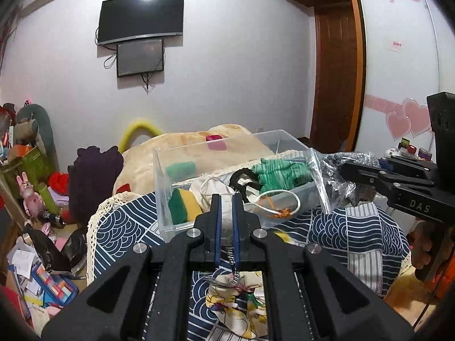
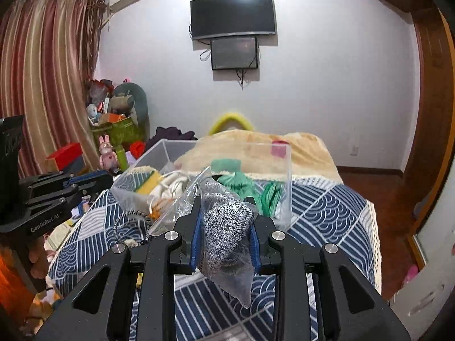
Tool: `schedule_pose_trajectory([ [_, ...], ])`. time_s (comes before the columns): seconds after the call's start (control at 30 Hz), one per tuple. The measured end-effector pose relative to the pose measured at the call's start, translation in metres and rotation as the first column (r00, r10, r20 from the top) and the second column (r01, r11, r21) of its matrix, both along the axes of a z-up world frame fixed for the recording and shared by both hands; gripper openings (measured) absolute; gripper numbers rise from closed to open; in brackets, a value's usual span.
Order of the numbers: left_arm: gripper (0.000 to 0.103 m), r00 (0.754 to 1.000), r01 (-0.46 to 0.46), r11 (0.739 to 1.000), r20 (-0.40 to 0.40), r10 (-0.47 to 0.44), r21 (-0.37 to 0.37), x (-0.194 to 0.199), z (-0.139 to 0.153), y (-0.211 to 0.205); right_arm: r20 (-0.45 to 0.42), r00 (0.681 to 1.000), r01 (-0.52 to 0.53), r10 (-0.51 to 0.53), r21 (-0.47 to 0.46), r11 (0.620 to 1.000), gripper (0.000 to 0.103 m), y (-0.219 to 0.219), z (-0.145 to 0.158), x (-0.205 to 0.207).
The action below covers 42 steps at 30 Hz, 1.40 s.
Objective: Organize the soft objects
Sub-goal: 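Carry the bracelet and bagged sock into the clear box and release both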
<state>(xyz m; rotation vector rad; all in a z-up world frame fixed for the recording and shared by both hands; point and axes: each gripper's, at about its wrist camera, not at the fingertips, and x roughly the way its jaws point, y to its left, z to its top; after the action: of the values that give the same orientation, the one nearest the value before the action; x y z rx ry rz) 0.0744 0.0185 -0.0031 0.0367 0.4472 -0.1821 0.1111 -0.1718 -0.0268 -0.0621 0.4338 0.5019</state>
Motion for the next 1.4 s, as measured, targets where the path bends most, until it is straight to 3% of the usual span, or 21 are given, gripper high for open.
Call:
schedule_pose_trajectory([
  [0.17,0.012,0.998,-0.022,1.0,-0.063,0.023,0.022,-0.001,-0.02,0.002,-0.012,1.0,0.002,-0.002,0.004,1.0,0.025,-0.003,-0.004,0.002],
  [0.3,0.044,0.992,-0.054,0.998,-0.116,0.058,0.032,-0.001,-0.042,0.009,-0.03,1.0,0.007,-0.007,0.001,1.0,0.025,-0.005,-0.009,0.006],
  [0.5,0.046,0.964,-0.13,0.991,-0.235,0.128,0.006,0.023,-0.072,0.035,-0.033,0.999,0.01,-0.01,-0.002,1.0,0.025,-0.005,-0.008,0.01],
  [0.63,0.043,0.955,-0.12,0.992,-0.277,0.109,-0.023,0.033,-0.085,0.041,-0.006,1.0,0.021,-0.021,0.001,1.0,0.025,-0.005,0.001,0.013],
  [0.7,0.033,0.954,-0.092,0.995,-0.289,0.078,-0.034,0.036,-0.091,0.038,0.003,1.0,0.02,-0.02,0.01,1.0,0.025,-0.005,0.005,0.017],
  [0.77,0.032,0.951,-0.081,0.997,-0.299,0.072,-0.017,0.041,-0.096,0.034,0.008,1.0,0.016,-0.016,0.016,1.0,0.025,-0.002,0.008,0.022],
  [0.83,0.024,0.955,-0.068,0.998,-0.291,0.062,-0.009,0.042,-0.096,0.031,0.011,1.0,0.012,-0.012,0.017,1.0,0.025,0.002,0.01,0.027],
  [0.9,0.006,0.954,-0.059,0.998,-0.295,0.052,-0.014,0.042,-0.096,0.031,0.017,1.0,0.012,-0.012,0.014,1.0,0.025,0.007,0.011,0.031],
  [1.1,0.005,0.958,-0.071,0.995,-0.284,0.05,-0.063,0.03,-0.087,0.037,0.015,1.0,0.014,-0.014,0.01,1.0,0.025,0.014,0.009,0.044],
  [1.4,0.005,0.99,-0.082,0.994,-0.122,0.073,-0.075,0.007,-0.032,0.03,-0.035,0.999,0.022,-0.024,-0.052,0.998,0.025,0.028,-0.011,0.064],
])
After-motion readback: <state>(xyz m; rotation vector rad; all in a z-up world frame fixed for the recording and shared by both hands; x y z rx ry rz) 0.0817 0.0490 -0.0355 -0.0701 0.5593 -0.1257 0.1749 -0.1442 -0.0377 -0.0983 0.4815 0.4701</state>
